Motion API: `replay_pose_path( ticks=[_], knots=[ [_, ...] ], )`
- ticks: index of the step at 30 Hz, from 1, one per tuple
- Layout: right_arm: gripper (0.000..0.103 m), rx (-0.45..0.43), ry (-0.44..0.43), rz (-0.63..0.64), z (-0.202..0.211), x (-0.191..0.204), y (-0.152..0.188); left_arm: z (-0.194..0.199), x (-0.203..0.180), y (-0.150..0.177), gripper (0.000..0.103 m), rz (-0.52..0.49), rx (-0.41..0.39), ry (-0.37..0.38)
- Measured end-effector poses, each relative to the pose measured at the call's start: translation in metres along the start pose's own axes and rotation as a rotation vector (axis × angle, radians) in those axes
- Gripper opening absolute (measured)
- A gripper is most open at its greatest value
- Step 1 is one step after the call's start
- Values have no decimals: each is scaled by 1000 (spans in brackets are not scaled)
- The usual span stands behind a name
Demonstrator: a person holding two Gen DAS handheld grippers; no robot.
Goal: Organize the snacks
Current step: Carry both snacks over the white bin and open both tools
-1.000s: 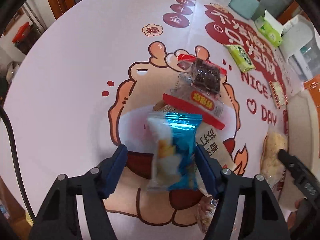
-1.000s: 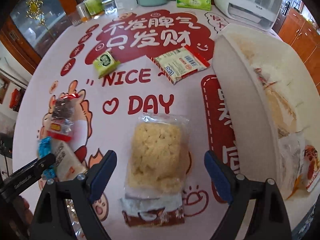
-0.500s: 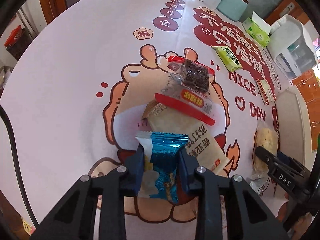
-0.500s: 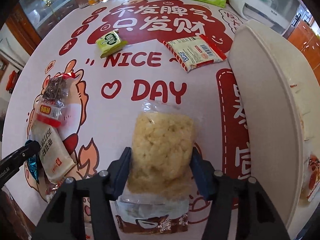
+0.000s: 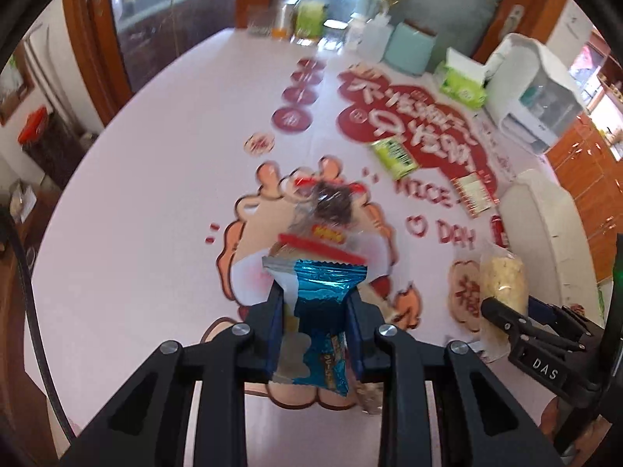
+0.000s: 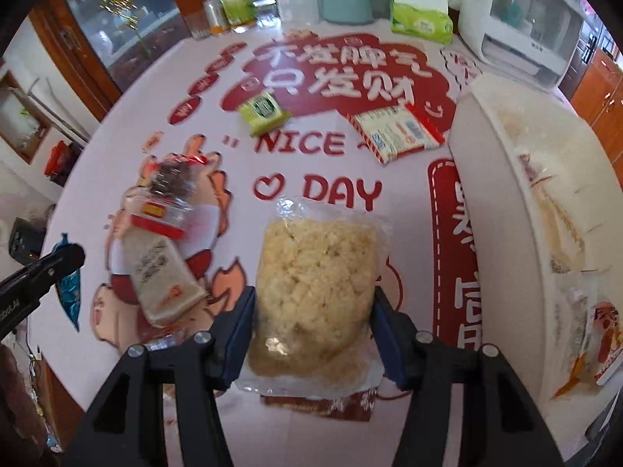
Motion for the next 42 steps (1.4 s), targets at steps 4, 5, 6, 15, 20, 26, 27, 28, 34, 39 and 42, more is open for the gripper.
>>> replay_pose_path(
  ticks=[4, 5, 6, 15, 20, 26, 27, 28, 34, 39, 42],
  knots=[
    [57, -51, -17, 23, 29, 0, -1, 22, -27, 1, 25, -66, -48, 12],
    [57, -61, -20, 28, 36, 0, -1, 27, -33, 2, 25, -82, -60, 14],
    [57, -73, -26, 32, 43, -1, -1, 32, -41, 2, 25, -107, -79, 11],
    [57, -213, -11, 47, 123, -37, 4, 78, -130, 2, 25, -202, -169, 92],
    [57, -294, 19, 23, 171, -78, 12, 106, -200, 10, 25, -270, -202, 174],
    [57, -394, 70, -19, 221, -142, 19, 129, -295, 22, 26, -338, -236, 264],
    [57, -404, 85, -28, 225, -155, 20, 129, -307, 24, 26, -341, -234, 271],
    [57, -407, 97, -37, 227, -165, 20, 129, -320, 26, 26, -343, -226, 279],
    [57, -447, 166, -106, 247, -230, 23, 114, -381, 33, 26, -380, -190, 281],
    [57, -466, 218, -140, 254, -271, 15, 91, -411, 42, 26, -401, -140, 246],
    [57, -455, 213, -159, 248, -289, 7, 75, -419, 49, 26, -417, -107, 222]
  ],
)
Point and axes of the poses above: each gripper's, at about its wrist camera, not at the fingertips, and z roughly against the way its jaws point, x to its left, y to its underside, the point moved 8 cm from there along -z, roughly the way its jaws point, and after that the axes turned 12 degrees about z, right-handed, at the moved point
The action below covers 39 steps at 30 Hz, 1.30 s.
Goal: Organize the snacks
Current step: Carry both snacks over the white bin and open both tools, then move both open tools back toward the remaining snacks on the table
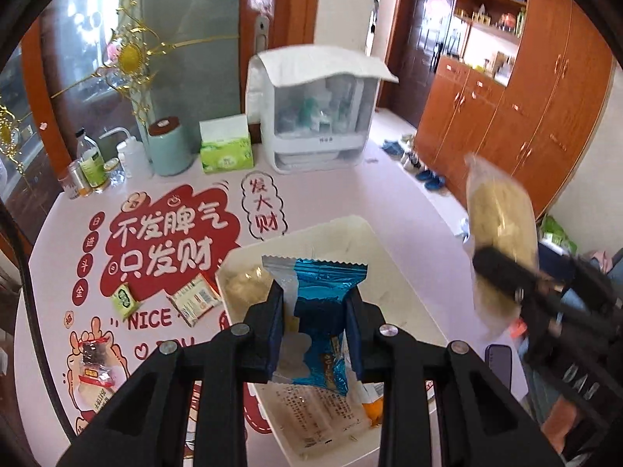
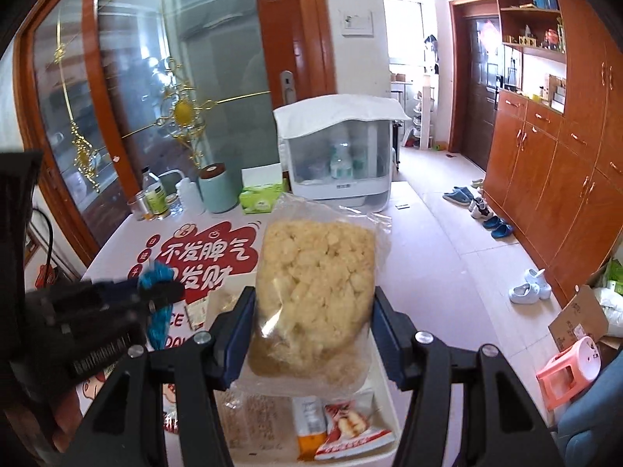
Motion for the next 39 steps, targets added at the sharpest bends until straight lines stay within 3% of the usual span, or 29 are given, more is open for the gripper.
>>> replay_pose_path(
  ticks=[9, 11, 15, 16, 39],
  knots=[
    [58, 68, -50, -21, -48, -9, -8, -32, -4, 15, 28, -27, 77, -51],
    [58, 83, -60, -11, -57, -7, -8, -34, -3, 15, 33, -29, 82, -58],
    [58, 141, -96, -16, -78, -2, -1, -34, 5, 11, 88, -18, 60, -99],
    [58, 150, -106, -21, -81, 0, 0, -32, 7, 9, 90, -12, 42, -108],
    [60, 174, -165, -45, -82, 9, 9, -15, 34, 19, 90, 33, 35, -175]
  ],
)
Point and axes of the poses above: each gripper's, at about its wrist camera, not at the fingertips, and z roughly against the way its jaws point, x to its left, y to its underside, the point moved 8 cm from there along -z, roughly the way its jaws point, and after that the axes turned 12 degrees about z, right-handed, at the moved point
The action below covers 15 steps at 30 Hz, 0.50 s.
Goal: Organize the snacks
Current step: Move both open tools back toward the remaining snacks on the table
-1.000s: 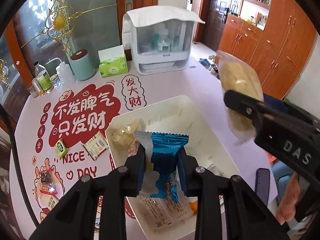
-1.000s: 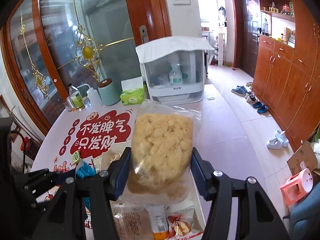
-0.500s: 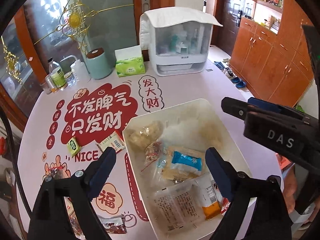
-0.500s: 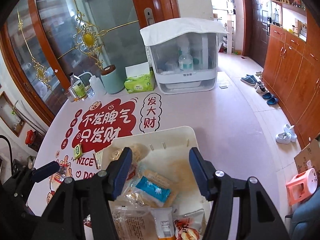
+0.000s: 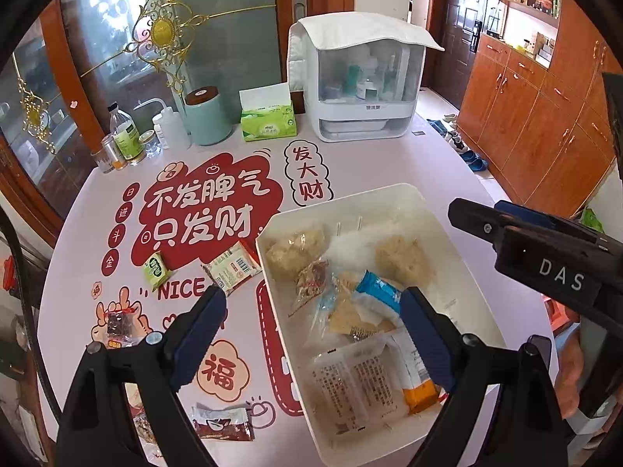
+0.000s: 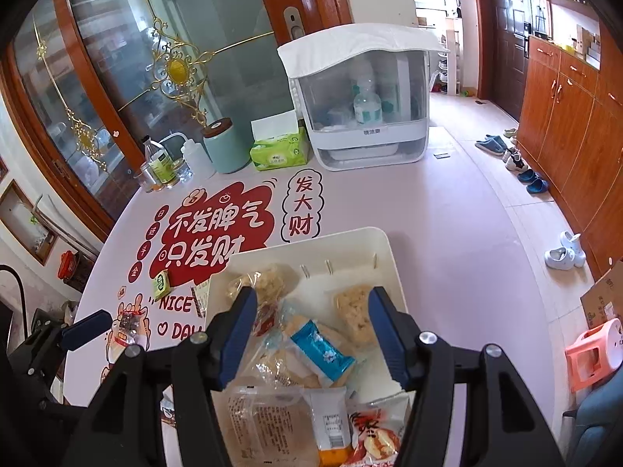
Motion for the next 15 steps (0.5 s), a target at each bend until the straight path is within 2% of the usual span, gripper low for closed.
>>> replay_pose_path(
  ticks=[7, 15],
  knots=[
    [60, 19, -10, -13, 5, 9, 19, 19, 12, 11, 90, -25, -31, -16],
    [60, 33, -34, -8, 9, 40, 33, 38, 56, 21, 90, -2, -43, -53]
  ],
)
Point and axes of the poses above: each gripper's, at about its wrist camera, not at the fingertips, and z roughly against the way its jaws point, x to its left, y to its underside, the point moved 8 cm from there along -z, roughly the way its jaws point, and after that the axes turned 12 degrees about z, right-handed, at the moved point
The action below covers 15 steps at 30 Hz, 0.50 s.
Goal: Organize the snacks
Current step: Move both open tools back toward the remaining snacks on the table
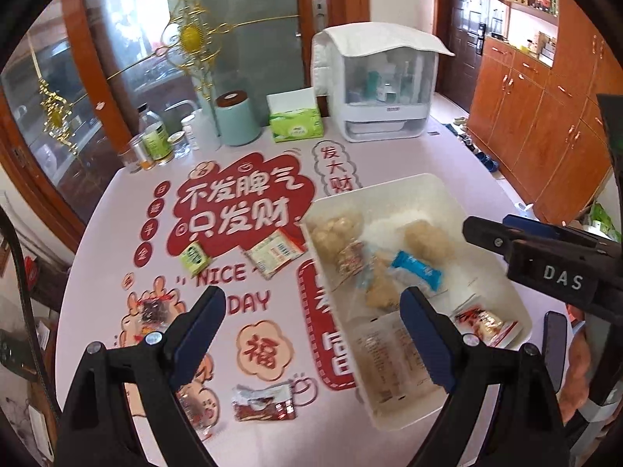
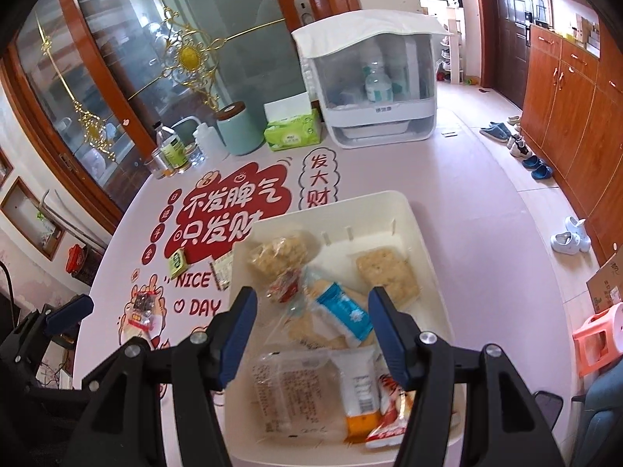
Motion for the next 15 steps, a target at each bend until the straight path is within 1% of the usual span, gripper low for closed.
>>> replay_pose_path(
  ticks=[7, 11, 15],
  knots=[
    [60, 4, -20, 34, 0, 41, 2, 9, 63, 1, 90, 56, -13, -43],
    [60, 10, -28, 48, -2, 70, 4, 7, 108, -2, 91, 86, -16, -64],
    [60, 23, -23, 60, -6, 100, 7, 4, 161, -7, 90, 134, -16, -84]
  ],
)
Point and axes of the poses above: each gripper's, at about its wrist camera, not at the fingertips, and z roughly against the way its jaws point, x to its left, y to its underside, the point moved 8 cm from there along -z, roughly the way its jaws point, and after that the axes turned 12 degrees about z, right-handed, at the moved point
